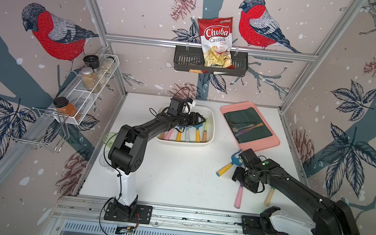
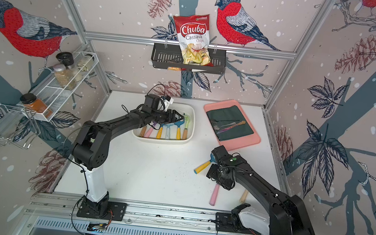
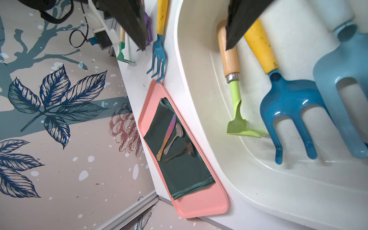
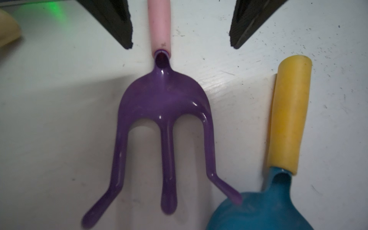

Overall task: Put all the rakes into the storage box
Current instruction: Place the rake in the storage box, then adjust the rake in the storage box.

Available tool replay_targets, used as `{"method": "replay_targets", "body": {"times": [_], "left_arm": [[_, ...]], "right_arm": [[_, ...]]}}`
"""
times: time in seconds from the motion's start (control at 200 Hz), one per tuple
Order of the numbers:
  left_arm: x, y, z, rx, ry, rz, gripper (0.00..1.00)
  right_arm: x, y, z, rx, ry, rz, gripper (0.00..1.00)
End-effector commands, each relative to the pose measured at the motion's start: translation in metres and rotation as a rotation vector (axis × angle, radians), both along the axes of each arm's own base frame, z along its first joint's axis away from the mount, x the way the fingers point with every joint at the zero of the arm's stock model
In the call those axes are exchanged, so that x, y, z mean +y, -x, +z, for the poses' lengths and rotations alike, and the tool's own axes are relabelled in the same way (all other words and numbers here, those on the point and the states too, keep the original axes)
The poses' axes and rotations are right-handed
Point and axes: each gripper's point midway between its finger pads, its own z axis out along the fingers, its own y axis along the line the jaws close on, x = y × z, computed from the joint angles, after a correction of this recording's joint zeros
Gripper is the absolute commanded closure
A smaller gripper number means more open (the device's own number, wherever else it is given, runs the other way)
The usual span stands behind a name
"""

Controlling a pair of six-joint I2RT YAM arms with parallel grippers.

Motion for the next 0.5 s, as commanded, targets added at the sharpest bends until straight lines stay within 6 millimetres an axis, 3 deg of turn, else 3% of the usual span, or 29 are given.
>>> {"method": "replay_targets", "body": {"times": [0.0, 0.185, 0.395, 0.495], "left_arm": [[0.005, 0.006, 0.006, -0.012, -0.006, 0.009, 0.37], [0.011, 0.018, 0.006, -0.002, -0.011, 0.019, 0.37], [0.012, 0.025, 0.006, 0.003, -0.011, 0.020, 0.36], [0.010, 0.026, 0.003, 0.010, -0.012, 0.015, 0.36]], "right_arm": [[0.004, 0.008, -0.006, 0.008, -0.010, -0.047, 0.22], [0.009, 0.019, -0.017, 0.022, -0.032, -0.036, 0.26], [0.010, 0.026, -0.026, 0.039, -0.047, -0.027, 0.40], [0.010, 0.028, -0.028, 0.047, -0.049, -0.020, 0.39]]}}
